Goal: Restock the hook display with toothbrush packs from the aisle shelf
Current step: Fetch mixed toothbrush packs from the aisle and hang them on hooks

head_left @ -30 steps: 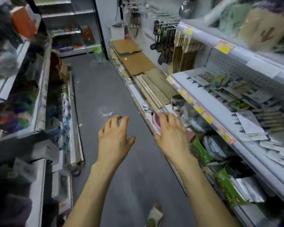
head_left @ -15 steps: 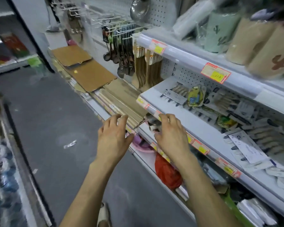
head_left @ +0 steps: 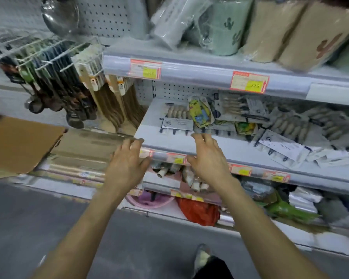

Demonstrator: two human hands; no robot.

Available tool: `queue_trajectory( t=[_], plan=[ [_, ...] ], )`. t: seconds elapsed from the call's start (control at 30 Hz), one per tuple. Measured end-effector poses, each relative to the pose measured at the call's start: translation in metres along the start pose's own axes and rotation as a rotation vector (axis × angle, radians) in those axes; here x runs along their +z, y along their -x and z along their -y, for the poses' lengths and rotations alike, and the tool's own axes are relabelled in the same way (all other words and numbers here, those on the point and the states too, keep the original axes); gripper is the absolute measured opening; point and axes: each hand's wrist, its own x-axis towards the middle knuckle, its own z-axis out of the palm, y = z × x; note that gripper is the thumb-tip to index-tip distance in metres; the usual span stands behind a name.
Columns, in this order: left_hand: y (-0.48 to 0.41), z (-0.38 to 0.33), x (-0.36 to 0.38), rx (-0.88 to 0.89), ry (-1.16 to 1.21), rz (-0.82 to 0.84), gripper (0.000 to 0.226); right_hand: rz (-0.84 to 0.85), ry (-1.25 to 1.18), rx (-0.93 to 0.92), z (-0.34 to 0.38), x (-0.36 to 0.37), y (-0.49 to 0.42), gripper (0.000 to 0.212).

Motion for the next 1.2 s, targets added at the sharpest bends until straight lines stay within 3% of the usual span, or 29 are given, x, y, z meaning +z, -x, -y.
queue_trajectory(
  t=[0.1, 0.3, 0.5, 0.8, 1.0, 1.2],
  plan=[
    [-0.046, 0.006, 0.033, 0.129, -0.042, 0.026, 0.056, -0.017, -0.053, 0.091, -0.028, 0.016, -0.033, 0.065],
    [-0.137, -0.003, 0.078, 0.174, -0.017, 0.040, 0.052, -0.050, 0.012, 0.122, -0.068, 0.027, -0.095, 0.061],
    [-0.198, -0.005, 0.108, 0.035, -0.152, 0.050, 0.058, -0.154, -0.056, 0.102, -0.088, 0.032, -0.166, 0.051],
    [-0.226, -0.009, 0.140, -0.060, -0.053, 0.163, 0.076, -0.139, 0.023, 0.239, -0.107, 0.059, -0.218, 0.073],
    [-0.231, -0.017, 0.144, -0.182, 0.241, 0.132, 0.080, -0.159, 0.038, 0.258, -0.107, 0.071, -0.218, 0.066],
    [-0.236, -0.016, 0.142, -0.371, 0.731, 0.142, 0.102, -0.268, -0.372, 0.316, -0.111, 0.076, -0.219, 0.078]
  ],
)
